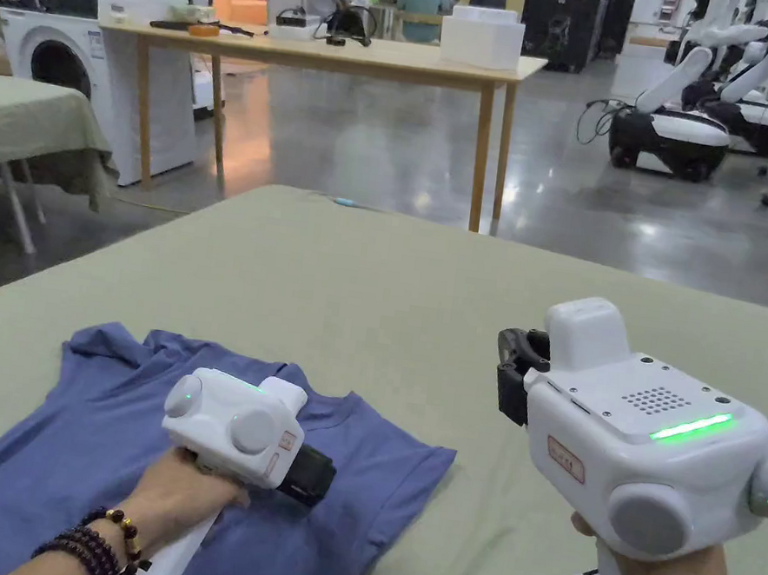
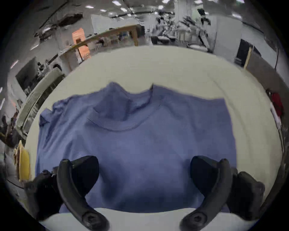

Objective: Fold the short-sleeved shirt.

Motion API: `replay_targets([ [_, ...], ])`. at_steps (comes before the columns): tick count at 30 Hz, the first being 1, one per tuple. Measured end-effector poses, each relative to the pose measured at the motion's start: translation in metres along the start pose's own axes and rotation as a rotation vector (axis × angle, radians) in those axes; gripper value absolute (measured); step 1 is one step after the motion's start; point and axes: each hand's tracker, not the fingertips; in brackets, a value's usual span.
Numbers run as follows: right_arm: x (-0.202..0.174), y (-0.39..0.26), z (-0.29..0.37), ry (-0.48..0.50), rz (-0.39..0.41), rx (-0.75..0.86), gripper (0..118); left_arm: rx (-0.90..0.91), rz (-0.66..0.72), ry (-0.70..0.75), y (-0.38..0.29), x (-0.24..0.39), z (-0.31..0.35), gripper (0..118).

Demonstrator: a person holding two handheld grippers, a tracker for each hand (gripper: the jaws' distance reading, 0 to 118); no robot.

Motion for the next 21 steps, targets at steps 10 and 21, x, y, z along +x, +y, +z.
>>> replay_targets([
  [10,-0.015,-0.014,-0.001,0.033,0.023,-0.043,1,0.000,0.079,-0.109,-0.012,0.005,0.033,9],
  [21,0.001,-0.007,0.036,0.017,0.003,-0.023,1,0.286,0.290,-0.119,0.023,-0.005,0.068,4],
])
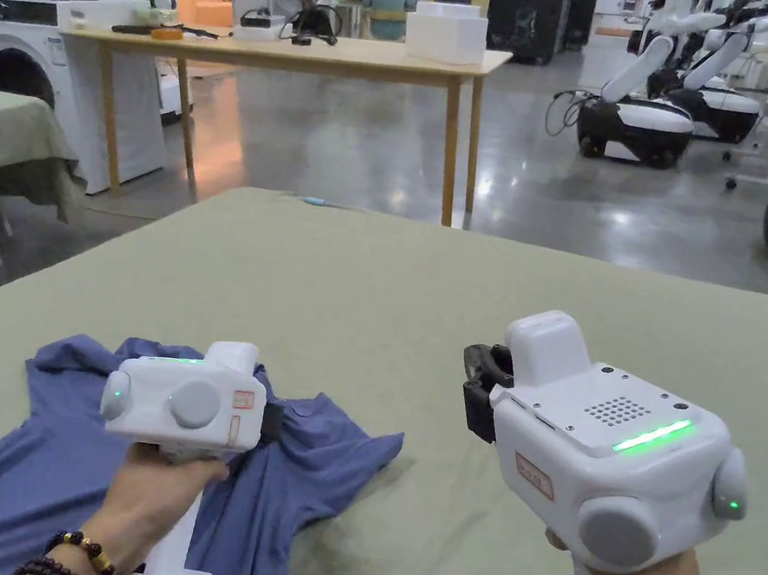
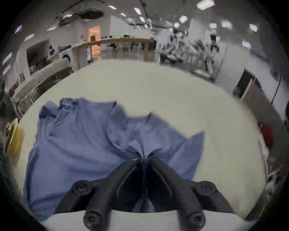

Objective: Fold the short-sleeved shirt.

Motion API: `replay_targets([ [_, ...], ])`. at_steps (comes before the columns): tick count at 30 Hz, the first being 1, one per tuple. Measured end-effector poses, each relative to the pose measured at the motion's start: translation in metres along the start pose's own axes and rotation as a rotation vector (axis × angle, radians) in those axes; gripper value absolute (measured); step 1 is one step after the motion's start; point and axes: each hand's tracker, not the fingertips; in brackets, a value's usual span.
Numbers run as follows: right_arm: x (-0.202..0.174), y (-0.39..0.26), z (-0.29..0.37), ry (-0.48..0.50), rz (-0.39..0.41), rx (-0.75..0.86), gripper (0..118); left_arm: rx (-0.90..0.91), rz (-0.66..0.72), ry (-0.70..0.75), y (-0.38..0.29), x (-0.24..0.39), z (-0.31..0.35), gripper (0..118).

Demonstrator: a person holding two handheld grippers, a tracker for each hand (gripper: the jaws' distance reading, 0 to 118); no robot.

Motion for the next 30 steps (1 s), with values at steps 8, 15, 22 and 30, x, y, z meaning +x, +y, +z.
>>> replay_targets([
  [8,0.065,-0.003,0.080,-0.121,-0.037,0.054,1,0.186,-0.205,-0.259,0.053,0.128,0.051,4],
  [15,0.142,0.003,0.200,-0.358,-0.086,0.098,1,0.148,-0.406,-0.615,0.058,0.338,0.062,3],
  [22,0.198,-0.003,0.290,-0.579,-0.095,0.132,1,-0.101,-0.549,-0.878,-0.026,0.521,0.046,3],
  [30,0.230,-0.045,0.322,-0.606,-0.201,0.092,1,-0.348,-0.731,-0.693,-0.178,0.569,-0.056,3],
])
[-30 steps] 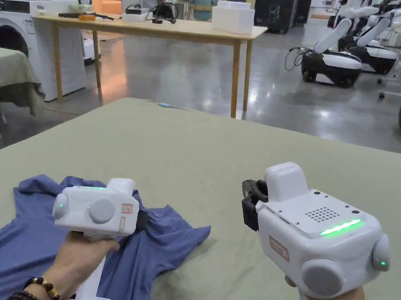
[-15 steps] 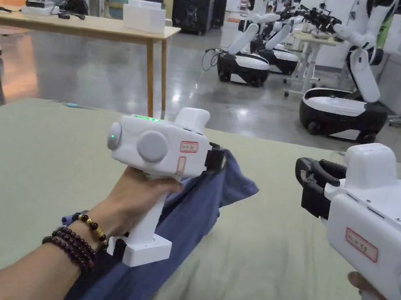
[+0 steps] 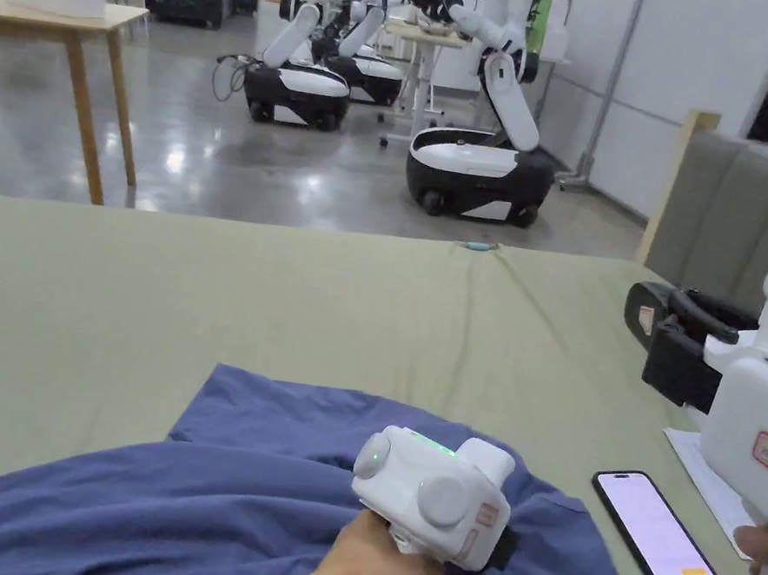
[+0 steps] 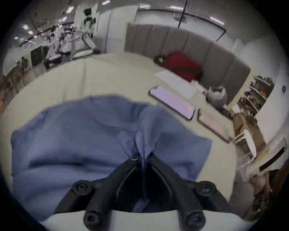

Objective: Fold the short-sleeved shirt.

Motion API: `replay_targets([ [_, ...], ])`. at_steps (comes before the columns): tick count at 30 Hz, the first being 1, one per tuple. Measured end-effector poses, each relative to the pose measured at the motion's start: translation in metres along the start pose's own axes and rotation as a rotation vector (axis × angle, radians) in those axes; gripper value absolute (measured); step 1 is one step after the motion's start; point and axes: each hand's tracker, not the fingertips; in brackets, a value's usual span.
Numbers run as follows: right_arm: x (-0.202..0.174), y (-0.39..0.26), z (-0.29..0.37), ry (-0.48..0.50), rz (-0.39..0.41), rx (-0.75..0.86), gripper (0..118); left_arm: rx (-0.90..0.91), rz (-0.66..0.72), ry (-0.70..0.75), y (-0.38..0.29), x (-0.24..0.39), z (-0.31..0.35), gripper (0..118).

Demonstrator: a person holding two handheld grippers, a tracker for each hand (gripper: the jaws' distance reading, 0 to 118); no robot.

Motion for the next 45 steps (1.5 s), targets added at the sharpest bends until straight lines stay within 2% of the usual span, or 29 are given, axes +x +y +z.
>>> replay_targets([
  [3,0.003,-0.010,0.001,-0.021,0.009,-0.020,1,0.036,-0.010,0.013,0.000,-0.008,-0.002,7],
  [4,0.003,-0.011,0.001,-0.021,0.011,-0.026,1,0.045,0.003,0.019,0.004,-0.010,0.000,26],
  [6,0.001,-0.012,0.005,-0.017,0.013,-0.025,1,0.057,0.030,0.073,0.011,-0.011,0.017,106],
  [7,-0.001,-0.011,0.006,-0.016,0.012,-0.025,1,0.084,0.021,0.080,0.014,-0.014,0.026,118],
  [9,-0.006,-0.009,0.009,-0.007,0.010,-0.018,1,0.235,0.020,0.067,0.017,-0.021,0.072,112],
  [12,-0.017,-0.004,0.010,0.017,0.001,-0.008,1,0.385,0.083,0.125,0.017,-0.043,0.149,113],
  [15,-0.031,0.001,0.008,0.069,-0.011,0.002,1,0.528,0.112,0.274,-0.006,-0.072,0.237,112],
  [16,-0.036,0.001,0.008,0.077,-0.009,0.010,1,0.558,0.121,0.316,-0.016,-0.083,0.261,106],
  [17,-0.042,0.002,0.007,0.085,-0.003,0.016,1,0.549,0.135,0.347,-0.029,-0.094,0.284,95],
  [18,-0.048,0.002,0.006,0.094,0.002,0.019,1,0.564,0.148,0.392,-0.047,-0.107,0.306,74],
  [19,-0.053,0.002,0.006,0.100,0.003,0.024,1,0.576,0.165,0.434,-0.061,-0.117,0.322,37],
  [20,-0.058,0.001,0.006,0.114,-0.002,0.029,1,0.591,0.188,0.490,-0.080,-0.127,0.337,26],
  [22,-0.066,0.000,0.006,0.148,-0.039,0.034,1,0.572,0.247,0.576,-0.113,-0.146,0.359,9],
  [24,-0.075,0.000,0.008,0.184,-0.083,0.039,1,0.573,0.297,0.582,-0.145,-0.158,0.376,5],
  [26,-0.083,0.001,0.008,0.186,-0.075,0.045,1,0.539,0.335,0.600,-0.168,-0.165,0.384,0],
  [30,-0.092,0.003,0.007,0.185,-0.054,0.047,1,0.460,0.343,0.675,-0.179,-0.183,0.383,0],
  [31,-0.092,0.004,0.006,0.190,-0.064,0.041,1,0.448,0.355,0.688,-0.180,-0.191,0.379,0],
  [33,-0.091,0.005,0.004,0.212,-0.112,0.006,1,0.303,0.440,0.649,-0.175,-0.221,0.361,0],
  [34,-0.090,0.004,0.005,0.212,-0.134,0.002,1,0.245,0.496,0.611,-0.177,-0.237,0.349,8],
  [35,-0.090,0.003,0.005,0.211,-0.142,0.004,1,0.202,0.539,0.590,-0.180,-0.251,0.336,25],
  [36,-0.090,0.002,0.005,0.210,-0.138,0.003,1,0.179,0.549,0.596,-0.183,-0.263,0.325,61],
  [37,-0.091,0.000,0.005,0.199,-0.136,0.001,1,0.155,0.560,0.609,-0.184,-0.279,0.313,106],
  [38,-0.091,-0.004,0.005,0.172,-0.127,0.002,1,0.097,0.563,0.617,-0.190,-0.292,0.300,112],
  [40,-0.089,-0.009,0.003,0.167,-0.104,-0.014,1,0.087,0.560,0.630,-0.197,-0.307,0.283,108],
  [45,-0.082,-0.023,-0.006,0.139,-0.077,-0.079,1,0.064,0.601,0.639,-0.217,-0.331,0.259,108],
])
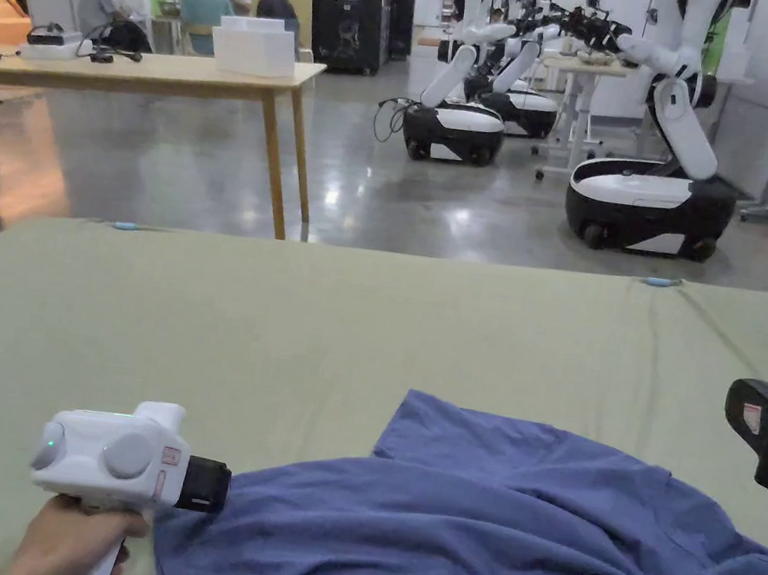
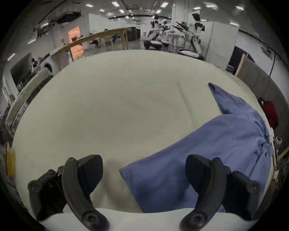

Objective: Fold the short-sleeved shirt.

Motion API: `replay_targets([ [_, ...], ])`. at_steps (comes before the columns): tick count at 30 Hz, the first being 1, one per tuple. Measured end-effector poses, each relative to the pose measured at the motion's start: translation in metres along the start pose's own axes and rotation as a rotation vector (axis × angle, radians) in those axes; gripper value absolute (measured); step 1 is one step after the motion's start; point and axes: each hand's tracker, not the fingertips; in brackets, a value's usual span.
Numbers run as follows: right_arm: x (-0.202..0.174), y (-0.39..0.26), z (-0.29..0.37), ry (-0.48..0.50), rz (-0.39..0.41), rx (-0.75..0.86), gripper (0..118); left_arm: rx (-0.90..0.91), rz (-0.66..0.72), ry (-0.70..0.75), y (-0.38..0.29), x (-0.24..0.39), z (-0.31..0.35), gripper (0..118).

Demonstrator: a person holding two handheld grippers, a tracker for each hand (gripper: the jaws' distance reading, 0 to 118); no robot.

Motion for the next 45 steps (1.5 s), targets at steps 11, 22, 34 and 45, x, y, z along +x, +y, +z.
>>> replay_targets([
  [11,0.003,-0.015,-0.021,0.011,-0.014,-0.093,1,0.014,-0.205,-0.016,-0.025,0.035,0.017,5],
  [22,0.140,-0.074,-0.039,-0.059,-0.069,-0.579,100,0.121,-0.196,-0.181,-0.010,0.054,0.054,4],
  [34,0.189,-0.164,-0.060,-0.148,-0.079,-0.804,52,0.101,-0.212,-0.195,-0.018,0.094,0.057,5],
  [45,0.156,-0.139,-0.061,-0.064,0.020,-0.609,7,0.144,-0.153,-0.198,-0.015,0.083,0.073,5],
])
